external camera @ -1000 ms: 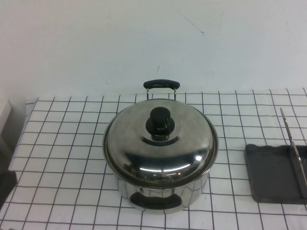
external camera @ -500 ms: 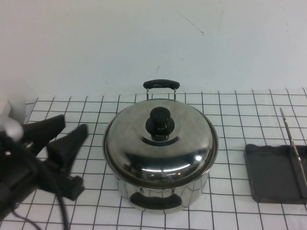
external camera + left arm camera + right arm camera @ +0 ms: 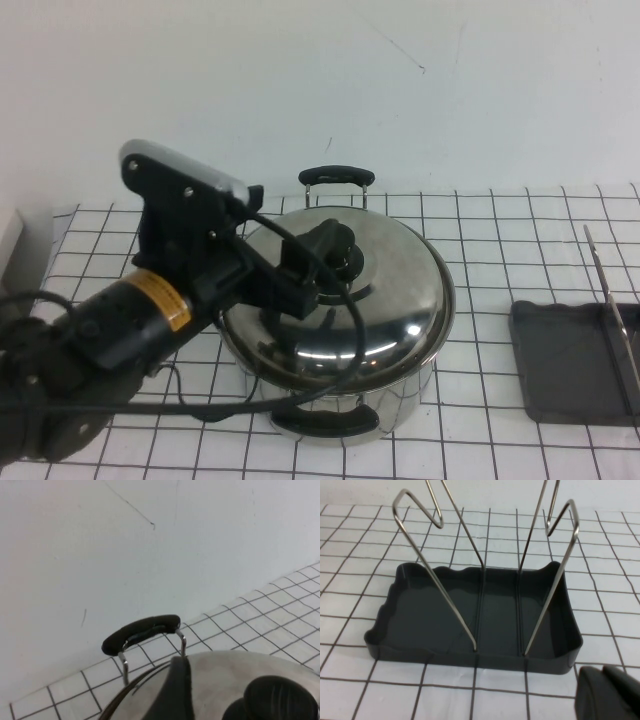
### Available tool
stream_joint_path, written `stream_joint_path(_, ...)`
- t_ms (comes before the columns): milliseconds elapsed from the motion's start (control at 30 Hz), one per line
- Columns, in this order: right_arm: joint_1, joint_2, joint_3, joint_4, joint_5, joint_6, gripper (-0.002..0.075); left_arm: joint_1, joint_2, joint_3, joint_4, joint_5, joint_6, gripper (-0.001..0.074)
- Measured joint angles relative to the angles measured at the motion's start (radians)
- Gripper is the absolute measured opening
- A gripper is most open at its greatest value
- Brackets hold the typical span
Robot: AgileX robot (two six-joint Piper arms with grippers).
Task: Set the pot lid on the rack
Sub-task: Open the pot
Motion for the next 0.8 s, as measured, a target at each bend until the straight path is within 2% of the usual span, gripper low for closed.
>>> stream_joint_path(200, 0.000, 0.000, 0.000, 0.000, 0.000, 0.000, -0.0003, 0.000, 0.135, -0.074, 0.068, -0.070, -0.078, 0.0629)
stream_joint_path(567, 0.000, 0.000, 0.000, 0.000, 0.000, 0.000, -0.0003, 0.000, 0.263, -0.102, 0.088, -0.128, -0.150, 0.0614)
stream_joint_path(667, 0.000, 0.000, 0.000, 0.000, 0.000, 0.000, -0.0003, 0.000, 0.270, -0.102, 0.088, -0.131, -0.159, 0.0542)
stream_joint_path(800, 0.000, 0.000, 0.000, 0.000, 0.000, 0.000, -0.0003, -0.003, 0.272, -0.104, 0.097, -0.142, -0.160, 0.0352)
